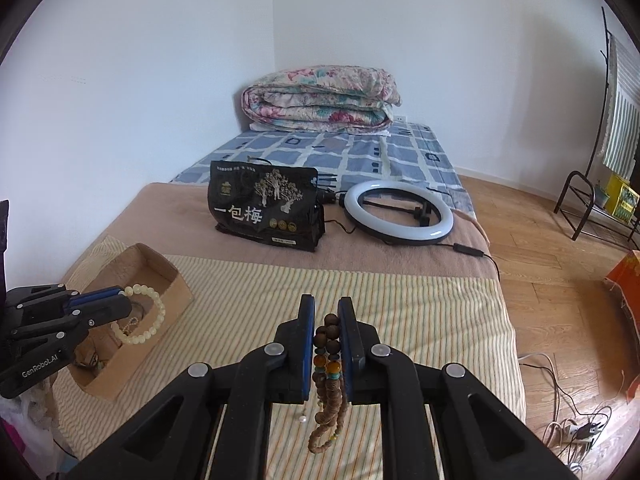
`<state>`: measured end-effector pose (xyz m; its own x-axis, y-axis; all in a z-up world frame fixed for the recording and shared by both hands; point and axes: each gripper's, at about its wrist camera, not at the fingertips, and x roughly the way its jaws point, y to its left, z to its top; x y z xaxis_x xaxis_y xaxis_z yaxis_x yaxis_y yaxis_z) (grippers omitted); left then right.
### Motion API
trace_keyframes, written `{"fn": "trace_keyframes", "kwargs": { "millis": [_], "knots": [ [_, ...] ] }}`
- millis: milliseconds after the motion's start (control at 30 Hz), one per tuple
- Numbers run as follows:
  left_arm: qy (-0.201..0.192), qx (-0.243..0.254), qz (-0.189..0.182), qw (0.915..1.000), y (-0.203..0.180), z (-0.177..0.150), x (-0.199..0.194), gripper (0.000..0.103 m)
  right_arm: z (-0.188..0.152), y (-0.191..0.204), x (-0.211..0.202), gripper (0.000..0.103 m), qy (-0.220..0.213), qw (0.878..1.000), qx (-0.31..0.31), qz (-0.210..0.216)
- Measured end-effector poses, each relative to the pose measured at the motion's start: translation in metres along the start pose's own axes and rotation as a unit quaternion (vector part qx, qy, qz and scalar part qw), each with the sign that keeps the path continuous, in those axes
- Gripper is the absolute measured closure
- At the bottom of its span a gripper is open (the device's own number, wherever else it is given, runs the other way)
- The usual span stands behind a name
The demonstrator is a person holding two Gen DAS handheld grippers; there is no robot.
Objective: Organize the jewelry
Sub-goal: 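Lift the pale bracelet with the left tool while the right tool carries the brown beads over the box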
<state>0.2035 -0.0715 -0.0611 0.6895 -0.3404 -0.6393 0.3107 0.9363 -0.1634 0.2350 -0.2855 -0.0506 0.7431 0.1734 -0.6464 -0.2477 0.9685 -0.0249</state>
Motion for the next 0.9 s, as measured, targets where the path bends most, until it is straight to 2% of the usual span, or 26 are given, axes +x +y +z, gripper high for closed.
{"fn": "trace_keyframes", "kwargs": {
  "millis": [200, 467, 900],
  "knots": [
    [-0.019, -0.009, 0.013, 0.9997, 0.023, 0.001, -0.038, 0.098, 0.022, 0.033, -0.028, 0.094, -0.022, 0.999, -0.02, 0.013],
    [-0.032, -0.034, 0.039, 0.9981, 0.067, -0.005, -0.075, 0.098, 0.048, 0.087, -0.042, 0.094, -0.04, 0.997, -0.052, 0.044],
    [-0.023, -0.073, 0.077, 0.9941, 0.133, -0.028, -0.096, 0.098, 0.075, 0.178, -0.035, 0.094, -0.053, 0.988, -0.096, 0.106]
  ]
}}
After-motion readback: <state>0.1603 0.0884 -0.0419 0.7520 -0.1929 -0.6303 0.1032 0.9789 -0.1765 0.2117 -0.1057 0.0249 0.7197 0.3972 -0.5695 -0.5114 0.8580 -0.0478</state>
